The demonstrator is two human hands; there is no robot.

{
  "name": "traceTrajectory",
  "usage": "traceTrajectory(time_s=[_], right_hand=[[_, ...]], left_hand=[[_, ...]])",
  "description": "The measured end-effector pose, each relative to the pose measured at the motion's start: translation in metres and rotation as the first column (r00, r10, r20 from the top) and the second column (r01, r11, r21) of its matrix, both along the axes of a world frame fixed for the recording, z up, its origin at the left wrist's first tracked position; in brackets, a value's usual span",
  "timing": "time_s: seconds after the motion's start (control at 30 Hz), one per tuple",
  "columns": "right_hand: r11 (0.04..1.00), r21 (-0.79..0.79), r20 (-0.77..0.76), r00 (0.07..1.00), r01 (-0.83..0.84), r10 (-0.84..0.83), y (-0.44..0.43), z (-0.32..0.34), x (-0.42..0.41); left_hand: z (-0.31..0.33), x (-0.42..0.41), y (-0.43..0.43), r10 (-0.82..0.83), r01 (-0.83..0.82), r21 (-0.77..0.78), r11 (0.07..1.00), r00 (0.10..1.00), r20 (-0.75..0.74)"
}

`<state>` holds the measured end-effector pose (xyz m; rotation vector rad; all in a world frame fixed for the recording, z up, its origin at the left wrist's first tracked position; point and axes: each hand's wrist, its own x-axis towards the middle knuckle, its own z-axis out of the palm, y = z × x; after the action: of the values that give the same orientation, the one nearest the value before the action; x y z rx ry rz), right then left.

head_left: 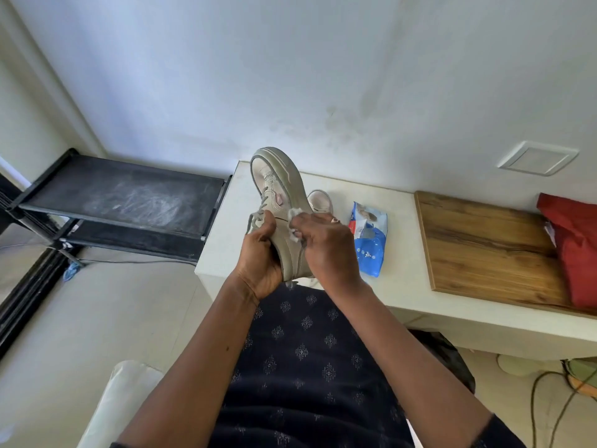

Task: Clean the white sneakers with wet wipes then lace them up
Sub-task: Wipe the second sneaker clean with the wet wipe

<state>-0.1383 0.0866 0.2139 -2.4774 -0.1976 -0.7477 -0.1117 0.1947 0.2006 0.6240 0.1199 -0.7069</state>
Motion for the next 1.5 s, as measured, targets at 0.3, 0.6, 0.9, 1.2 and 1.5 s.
traceTrajectory(time_s=[0.3,0.6,0.9,1.2,1.5], right_hand=[[0.988,0.039,-0.010,0.989,0.150,-0.149,-0.008,0.012,0.000],[0.966,0.159,-0.060,0.979,0.202,-0.195,-0.002,0.020,0.051],[0.992,-0.111,0.025,0.998,0.057,-0.054,-0.009,-0.011,-0.004],[0.970,-0.184,0.070,0.986,0.161,-0.151,-0.003,-0.008,-0.028],[0.966,-0.201,0.157,0.978,0.165,-0.134,0.035,-0.008,-0.036]], left_hand=[[0.002,0.004,0.000,-0.017,0.013,0.046,0.999,0.995,0.097],[0.005,0.004,0.007,0.027,-0.031,0.036,0.999,0.993,0.116],[0.001,0.007,0.011,0.080,-0.080,-0.034,0.996,0.997,0.019],[0.003,0.008,0.005,0.142,-0.144,-0.105,0.984,0.989,-0.027],[0.017,0.009,-0.007,0.222,-0.239,-0.197,0.951,0.969,-0.104]])
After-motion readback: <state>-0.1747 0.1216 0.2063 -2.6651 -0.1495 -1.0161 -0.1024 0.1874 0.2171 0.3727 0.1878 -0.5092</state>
